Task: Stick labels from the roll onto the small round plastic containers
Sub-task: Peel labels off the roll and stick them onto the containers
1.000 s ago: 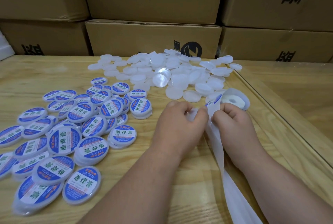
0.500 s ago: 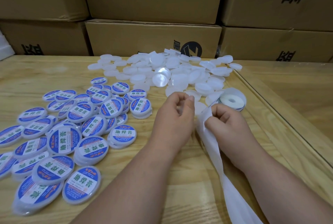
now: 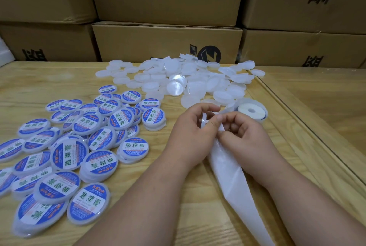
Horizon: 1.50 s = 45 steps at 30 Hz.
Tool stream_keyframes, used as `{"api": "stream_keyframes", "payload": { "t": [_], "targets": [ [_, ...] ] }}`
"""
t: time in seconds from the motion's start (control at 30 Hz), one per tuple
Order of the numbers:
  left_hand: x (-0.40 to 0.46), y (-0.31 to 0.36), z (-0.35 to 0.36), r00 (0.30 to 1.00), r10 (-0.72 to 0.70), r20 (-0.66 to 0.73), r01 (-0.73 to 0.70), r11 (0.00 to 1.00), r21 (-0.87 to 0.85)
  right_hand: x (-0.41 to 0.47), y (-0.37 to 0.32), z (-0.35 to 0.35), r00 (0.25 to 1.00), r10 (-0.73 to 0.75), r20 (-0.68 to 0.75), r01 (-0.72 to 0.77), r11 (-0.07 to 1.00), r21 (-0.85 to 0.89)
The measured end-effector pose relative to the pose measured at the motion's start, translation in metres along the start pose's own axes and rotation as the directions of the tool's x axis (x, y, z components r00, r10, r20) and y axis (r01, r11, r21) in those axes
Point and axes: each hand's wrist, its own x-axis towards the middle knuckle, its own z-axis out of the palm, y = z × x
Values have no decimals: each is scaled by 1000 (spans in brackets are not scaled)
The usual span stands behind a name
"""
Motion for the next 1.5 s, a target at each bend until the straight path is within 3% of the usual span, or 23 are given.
{"api": "stream_keyframes", "payload": {
  "t": [0.7,1.07,1.17,1.33,1.5],
  "targets": [
    [5,-8,2,989,-22,-144,26,999,29,2,-2,-2,996,78,-40,-78,997,8],
    [10,-5,-2,907,-112,-406,81,992,-91,2,-5,-7,986,78,-149,-63,993,103],
    [9,-5,-3,910,-122,-396,88,991,-104,2,-3,-8,972,94,-216,-70,991,118],
    [6,-2,0,942,-129,-309,104,990,-98,5,2,-5,963,-72,-258,74,997,-1],
    [3,1,1,964,-116,-240,110,993,-39,6,3,-4,956,-145,-253,138,989,-48]
  ]
}}
